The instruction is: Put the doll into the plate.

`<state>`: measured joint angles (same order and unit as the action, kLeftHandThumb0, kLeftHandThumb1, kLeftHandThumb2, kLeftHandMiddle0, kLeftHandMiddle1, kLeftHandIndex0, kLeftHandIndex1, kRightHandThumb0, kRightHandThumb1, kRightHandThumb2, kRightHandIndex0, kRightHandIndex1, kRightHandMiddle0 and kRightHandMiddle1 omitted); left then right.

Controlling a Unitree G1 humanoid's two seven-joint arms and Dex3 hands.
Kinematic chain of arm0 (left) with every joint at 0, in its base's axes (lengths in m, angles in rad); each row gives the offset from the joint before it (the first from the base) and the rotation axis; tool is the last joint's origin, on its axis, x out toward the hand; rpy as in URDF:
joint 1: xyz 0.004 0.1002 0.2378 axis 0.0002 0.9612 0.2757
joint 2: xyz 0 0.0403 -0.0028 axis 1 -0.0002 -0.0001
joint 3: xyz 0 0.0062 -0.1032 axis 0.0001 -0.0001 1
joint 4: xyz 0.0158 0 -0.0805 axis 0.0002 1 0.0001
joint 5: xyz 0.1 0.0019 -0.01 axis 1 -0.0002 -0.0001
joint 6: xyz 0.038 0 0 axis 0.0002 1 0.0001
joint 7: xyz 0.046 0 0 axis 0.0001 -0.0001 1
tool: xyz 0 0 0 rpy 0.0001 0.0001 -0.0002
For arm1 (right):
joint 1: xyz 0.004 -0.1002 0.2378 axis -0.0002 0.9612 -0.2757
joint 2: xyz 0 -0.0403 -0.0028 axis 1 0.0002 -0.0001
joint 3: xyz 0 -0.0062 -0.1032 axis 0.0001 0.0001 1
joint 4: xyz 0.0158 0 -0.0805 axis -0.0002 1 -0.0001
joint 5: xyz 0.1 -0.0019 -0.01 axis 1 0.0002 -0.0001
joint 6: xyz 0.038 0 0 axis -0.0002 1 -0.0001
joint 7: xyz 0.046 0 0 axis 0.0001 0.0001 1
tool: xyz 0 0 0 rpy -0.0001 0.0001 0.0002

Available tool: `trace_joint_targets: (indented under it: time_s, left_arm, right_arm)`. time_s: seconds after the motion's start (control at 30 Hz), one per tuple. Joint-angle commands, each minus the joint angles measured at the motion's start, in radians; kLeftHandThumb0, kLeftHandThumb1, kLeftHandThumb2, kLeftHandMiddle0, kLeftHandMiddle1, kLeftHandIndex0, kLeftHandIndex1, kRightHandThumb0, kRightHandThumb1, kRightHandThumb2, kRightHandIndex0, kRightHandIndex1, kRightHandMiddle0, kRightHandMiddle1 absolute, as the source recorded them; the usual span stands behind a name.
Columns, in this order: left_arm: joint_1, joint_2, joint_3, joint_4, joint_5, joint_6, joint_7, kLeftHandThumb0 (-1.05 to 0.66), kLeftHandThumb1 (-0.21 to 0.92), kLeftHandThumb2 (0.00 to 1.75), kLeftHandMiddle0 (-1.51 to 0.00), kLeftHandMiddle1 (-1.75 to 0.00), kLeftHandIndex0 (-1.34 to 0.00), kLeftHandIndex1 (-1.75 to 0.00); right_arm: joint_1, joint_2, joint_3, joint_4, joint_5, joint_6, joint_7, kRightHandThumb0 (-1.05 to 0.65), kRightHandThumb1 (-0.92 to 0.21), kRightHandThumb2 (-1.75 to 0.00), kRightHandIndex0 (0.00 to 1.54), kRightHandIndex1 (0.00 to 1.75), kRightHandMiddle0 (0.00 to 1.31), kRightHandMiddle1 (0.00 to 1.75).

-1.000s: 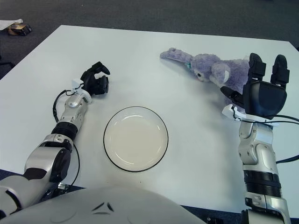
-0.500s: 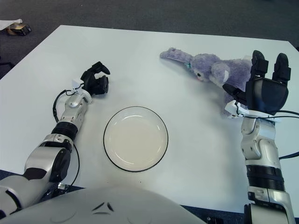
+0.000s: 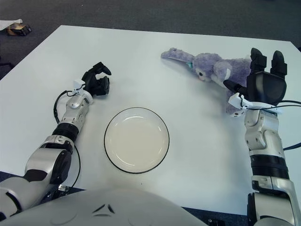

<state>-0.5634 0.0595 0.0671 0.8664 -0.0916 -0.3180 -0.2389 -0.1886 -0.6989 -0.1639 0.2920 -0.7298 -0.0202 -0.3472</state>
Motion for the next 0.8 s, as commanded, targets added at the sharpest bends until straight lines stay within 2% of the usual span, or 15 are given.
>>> trace_joint_targets:
  time_s: [0.0, 0.2, 0.77]
  left_arm:
    - [0.06, -0.012, -0.006, 0.038, 0.009, 0.052, 0.003, -0.45, 0.39, 1.22, -1.25, -1.75, -0.55, -1.75]
    - [0.064, -0.015, -0.004, 0.026, 0.004, 0.056, -0.001, -0.45, 0.39, 1.23, -1.25, -1.75, -0.55, -1.75]
    - [0.073, -0.014, -0.004, 0.008, 0.002, 0.059, -0.008, -0.45, 0.4, 1.22, -1.24, -1.75, -0.55, -1.75]
  right_arm:
    - [-0.065, -0.033, 0.026, 0.113, 0.029, -0.031, 0.004, -1.05, -0.92, -0.52, 0.0, 0.0, 0.0, 0.33]
    - [-0.112, -0.046, 0.053, 0.228, 0.075, -0.073, 0.019, -1.05, -0.92, -0.54, 0.0, 0.0, 0.0, 0.39]
    - [-0.176, -0.021, 0.095, 0.403, 0.213, -0.136, 0.087, -1.05, -0.92, -0.55, 0.0, 0.0, 0.0, 0.56]
